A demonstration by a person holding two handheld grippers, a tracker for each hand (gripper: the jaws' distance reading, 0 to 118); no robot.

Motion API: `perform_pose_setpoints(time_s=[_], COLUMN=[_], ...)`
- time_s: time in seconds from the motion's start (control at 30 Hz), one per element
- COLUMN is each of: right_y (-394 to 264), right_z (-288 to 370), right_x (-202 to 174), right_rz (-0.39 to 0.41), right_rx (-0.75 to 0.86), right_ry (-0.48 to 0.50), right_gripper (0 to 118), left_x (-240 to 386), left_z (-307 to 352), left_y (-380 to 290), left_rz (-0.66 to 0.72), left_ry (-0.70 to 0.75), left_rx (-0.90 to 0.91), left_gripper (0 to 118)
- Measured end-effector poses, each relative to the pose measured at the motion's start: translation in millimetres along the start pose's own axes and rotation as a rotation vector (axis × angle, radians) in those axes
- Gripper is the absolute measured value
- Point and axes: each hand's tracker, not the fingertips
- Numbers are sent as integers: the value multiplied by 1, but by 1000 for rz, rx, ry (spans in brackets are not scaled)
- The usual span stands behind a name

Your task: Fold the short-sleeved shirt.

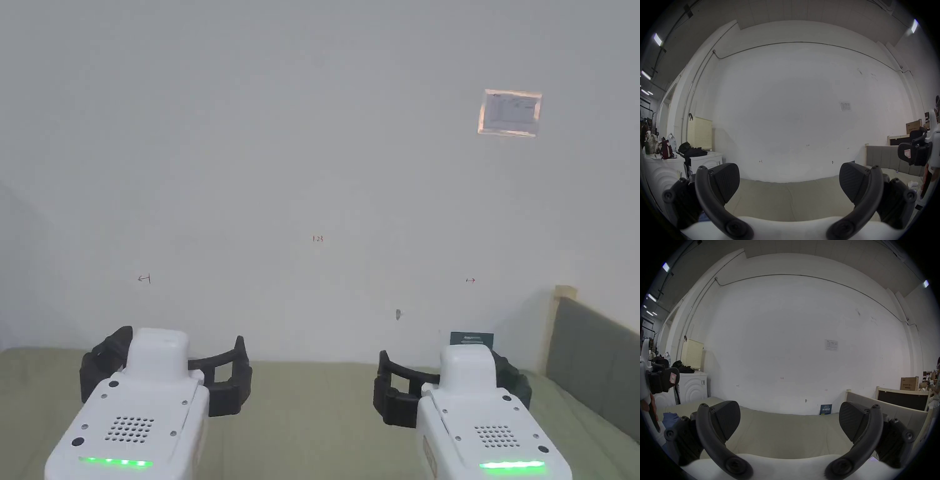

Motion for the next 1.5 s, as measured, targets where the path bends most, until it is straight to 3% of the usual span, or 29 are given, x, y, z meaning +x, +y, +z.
perform_pose_setpoints(time_s=[0.23, 0.3, 0.33, 0.37, 0.4, 0.47, 0.53, 0.6, 1.17, 1.33, 1.5], right_y=[0, 0, 1, 1, 0, -1, -2, -1, -3, -6, -13], right_z=[1, 2, 3, 3, 4, 4, 5, 6, 8, 1, -4], right_x=[-1, -2, -2, -2, -2, -2, -1, 4, 5, -37, -118], right_rz=[10, 15, 16, 18, 19, 27, 41, -16, 0, -26, -38], right_rx=[-5, -3, -3, -3, -3, -6, -4, -3, -27, -42, -54], right_ry=[6, 7, 7, 3, 1, -16, -84, -11, -9, 128, 297], right_gripper=[117, 107, 98, 79, 56, 0, 0, 0, 0, 0, 0], left_x=[3, 5, 7, 8, 9, 9, 8, 11, 17, -30, -100], left_z=[0, 2, 4, 5, 6, 5, 4, 6, 11, 29, 63], left_y=[0, 1, 1, 1, 1, 0, 2, 2, -4, -10, -18], left_rz=[3, -4, -10, -16, -21, -19, -7, -31, -29, -6, -36], left_ry=[-29, -38, -39, -37, -33, -28, -68, -74, -114, -8, 141], left_rx=[-4, -2, 4, 11, 14, 15, 2, -8, -30, -56, -91], left_gripper=[118, 101, 82, 52, 34, 15, 8, 6, 0, 0, 0])
